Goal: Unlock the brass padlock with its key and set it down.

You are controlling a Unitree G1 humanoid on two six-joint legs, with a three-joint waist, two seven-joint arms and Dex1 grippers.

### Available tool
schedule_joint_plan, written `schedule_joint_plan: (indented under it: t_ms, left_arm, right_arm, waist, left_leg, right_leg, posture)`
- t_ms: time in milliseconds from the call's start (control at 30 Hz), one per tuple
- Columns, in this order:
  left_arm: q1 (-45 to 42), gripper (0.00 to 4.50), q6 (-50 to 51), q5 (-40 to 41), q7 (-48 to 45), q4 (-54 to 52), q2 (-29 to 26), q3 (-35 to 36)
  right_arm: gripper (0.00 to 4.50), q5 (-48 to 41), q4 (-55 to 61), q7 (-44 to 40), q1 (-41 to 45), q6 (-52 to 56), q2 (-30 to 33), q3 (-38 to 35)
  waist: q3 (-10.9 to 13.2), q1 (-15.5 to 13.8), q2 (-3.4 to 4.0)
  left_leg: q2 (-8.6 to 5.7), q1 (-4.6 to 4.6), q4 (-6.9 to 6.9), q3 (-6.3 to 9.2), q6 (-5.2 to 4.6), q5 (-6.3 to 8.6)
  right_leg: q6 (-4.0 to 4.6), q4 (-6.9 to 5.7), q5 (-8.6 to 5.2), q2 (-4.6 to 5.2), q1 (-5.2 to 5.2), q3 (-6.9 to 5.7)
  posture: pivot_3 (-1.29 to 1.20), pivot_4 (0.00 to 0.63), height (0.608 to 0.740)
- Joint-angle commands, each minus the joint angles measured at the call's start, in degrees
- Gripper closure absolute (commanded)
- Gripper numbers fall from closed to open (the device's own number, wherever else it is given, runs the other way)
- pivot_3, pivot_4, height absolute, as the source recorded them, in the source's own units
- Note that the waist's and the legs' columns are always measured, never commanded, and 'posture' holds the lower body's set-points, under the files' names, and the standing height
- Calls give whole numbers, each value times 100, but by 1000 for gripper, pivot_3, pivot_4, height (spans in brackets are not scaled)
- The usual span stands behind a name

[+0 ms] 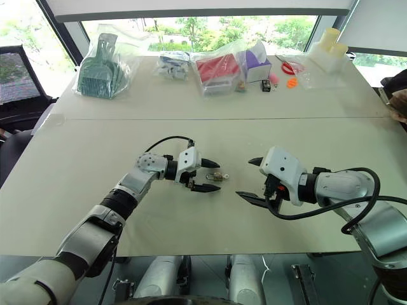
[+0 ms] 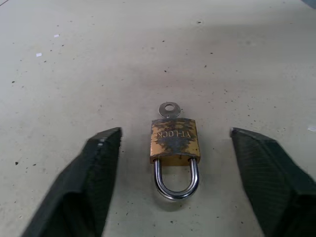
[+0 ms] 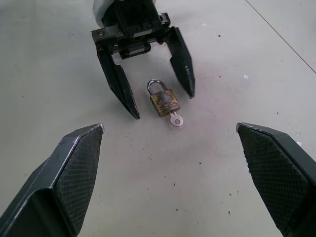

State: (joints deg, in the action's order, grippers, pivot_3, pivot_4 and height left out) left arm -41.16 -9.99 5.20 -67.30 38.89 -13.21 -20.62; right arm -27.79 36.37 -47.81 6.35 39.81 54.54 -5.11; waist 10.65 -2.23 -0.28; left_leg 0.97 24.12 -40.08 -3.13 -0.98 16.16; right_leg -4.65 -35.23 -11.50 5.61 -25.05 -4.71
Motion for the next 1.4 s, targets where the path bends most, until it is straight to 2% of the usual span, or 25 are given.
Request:
schedule_joint_plan:
  t_ms: [33, 100, 267, 533, 767, 1300, 1333, 1400]
  left_arm:
    - [27, 2865, -21, -141, -25, 121, -86, 74]
    - [33, 3770, 39, -126, -29, 117, -112, 104]
    - [42, 3764, 439, 11, -134, -34, -227, 244]
    - [-31, 3764, 1752, 665, -1111, -1802, -1203, 544]
    - [-256, 3764, 2683, 1238, -1344, -2597, -1706, 993]
    - [-448, 3764, 2991, 1314, -1116, -2877, -1516, 1066]
    - [-446, 3764, 2981, 1307, -1121, -2863, -1508, 1062]
    - [-441, 3764, 2933, 1271, -1140, -2822, -1503, 1040]
  right_arm:
    - [0, -19, 161, 32, 43, -53, -17, -109]
    - [0, -7, 132, 30, 90, -73, -22, -61]
    - [0, 307, 30, 158, 295, -348, -175, 277]
    - [0, 2483, -758, 680, 876, -2378, -576, 1546]
    - [0, 3600, -1190, 985, 1236, -3415, -1123, 2120]
    - [0, 4425, -1686, 1127, 1721, -4139, -1780, 2167]
    - [541, 4464, -1715, 1124, 1739, -4169, -1807, 2172]
    - [1342, 4521, -1754, 1111, 1763, -4227, -1836, 2169]
  waist:
    - [0, 2, 0]
    - [0, 3, 0]
    - [-1, 20, -1]
    - [1, 66, 0]
    - [1, 13, -1]
    - [1, 19, -1]
    - [1, 17, -1]
    - [1, 14, -1]
  left_leg:
    - [0, -1, 0, 0, 0, 0]
    - [0, -4, 0, 0, 0, 0]
    - [3, -9, 0, 0, 0, 0]
    - [2, 3, 3, 0, 0, 0]
    - [-2, 10, -1, -3, 1, -1]
    - [-4, 9, -2, -5, 2, -3]
    - [-4, 9, -2, -5, 2, -3]
    - [-4, 9, -2, -5, 2, -3]
  right_leg:
    - [0, 0, 0, 0, 1, 0]
    - [0, 0, 0, 0, 2, 0]
    - [1, -2, 1, -3, 4, 0]
    - [-1, -11, 1, -6, -10, -1]
    - [-1, -9, 0, -5, -12, 0]
    - [-3, -12, 1, -7, -11, -1]
    - [-3, -12, 1, -7, -11, -1]
    - [-3, -12, 1, -7, -11, -1]
  posture:
    - [0, 150, 740]
    - [0, 150, 740]
    - [0, 150, 740]
    - [0, 150, 740]
    - [0, 150, 740]
    - [0, 150, 740]
    - [0, 150, 740]
    - [0, 150, 740]
